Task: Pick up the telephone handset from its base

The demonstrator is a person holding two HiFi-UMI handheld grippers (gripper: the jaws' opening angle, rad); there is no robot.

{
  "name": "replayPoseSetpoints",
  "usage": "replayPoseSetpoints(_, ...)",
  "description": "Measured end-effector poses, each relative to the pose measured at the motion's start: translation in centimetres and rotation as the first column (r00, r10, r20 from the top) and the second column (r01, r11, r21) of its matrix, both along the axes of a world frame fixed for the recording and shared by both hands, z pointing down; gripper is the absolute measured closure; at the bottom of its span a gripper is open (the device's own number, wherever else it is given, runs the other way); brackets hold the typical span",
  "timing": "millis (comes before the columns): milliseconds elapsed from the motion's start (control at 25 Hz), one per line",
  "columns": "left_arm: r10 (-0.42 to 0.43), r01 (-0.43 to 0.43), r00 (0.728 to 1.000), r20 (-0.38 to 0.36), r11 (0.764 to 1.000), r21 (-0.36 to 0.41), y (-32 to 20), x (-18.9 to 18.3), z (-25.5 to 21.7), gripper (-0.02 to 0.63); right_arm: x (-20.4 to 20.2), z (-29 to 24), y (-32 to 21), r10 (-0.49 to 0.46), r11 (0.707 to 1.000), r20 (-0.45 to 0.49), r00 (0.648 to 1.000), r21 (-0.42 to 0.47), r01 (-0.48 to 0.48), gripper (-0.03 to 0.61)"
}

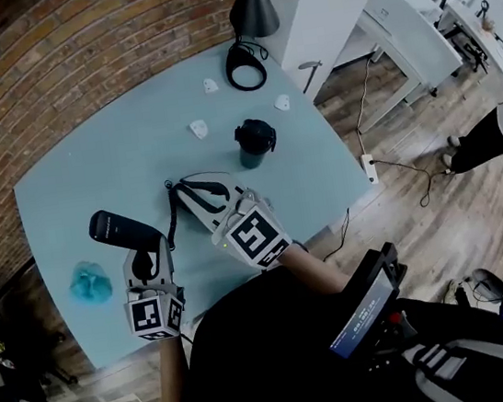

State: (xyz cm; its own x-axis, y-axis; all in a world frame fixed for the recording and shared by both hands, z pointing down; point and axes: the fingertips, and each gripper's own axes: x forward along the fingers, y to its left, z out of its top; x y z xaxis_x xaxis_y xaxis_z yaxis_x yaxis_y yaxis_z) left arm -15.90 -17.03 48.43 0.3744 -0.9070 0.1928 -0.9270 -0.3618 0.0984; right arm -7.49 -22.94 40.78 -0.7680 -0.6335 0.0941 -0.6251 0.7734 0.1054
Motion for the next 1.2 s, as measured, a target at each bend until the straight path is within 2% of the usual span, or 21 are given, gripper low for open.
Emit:
replayPoseSetpoints(80,-0.004,0.004,1.000,0.005,1.000,-0.017,0.0,0.1,0.8,0.468,-0.1,1.6,-0.1,0.012,1.000,-0.037,0.999,-0.019,-0.013,0.554)
replayPoseSetpoints(280,0.013,-0.010,0.999,0.040,0.997,-0.070,0.4,0.9,3.0,0.468,-0.2,5.7,0.1,0.007,0.993,-0.076,0.997,-0.115,-0.016,0.555)
replayPoseSetpoints(520,0.055,-0.043,0.997,0.057,0.980,-0.194,1.9,1.2,6.9,0.468,1.3,8.9,-0.4,0.027,0.983,-0.128,0.991,-0.177,-0.049,0.557)
replayPoseSetpoints(720,0.052,-0.040,0.997,0.055,0.979,-0.198,2.2,1.2,8.2,0.468,1.5,10.9,0.0,0.013,0.976,-0.141,0.990,-0.212,-0.043,0.558)
replayPoseSetpoints(920,0.046,-0.033,0.998,0.046,0.968,-0.250,2.9,1.1,9.9,0.468,1.4,11.4,0.1,0.007,0.974,-0.141,0.990,-0.225,-0.039,0.558)
replayPoseSetpoints(1200,0.060,-0.052,0.998,0.016,0.951,-0.306,3.7,1.4,11.6,0.468,1.1,14.8,2.0,-0.083,0.954,-0.165,0.983,-0.298,0.030,0.558)
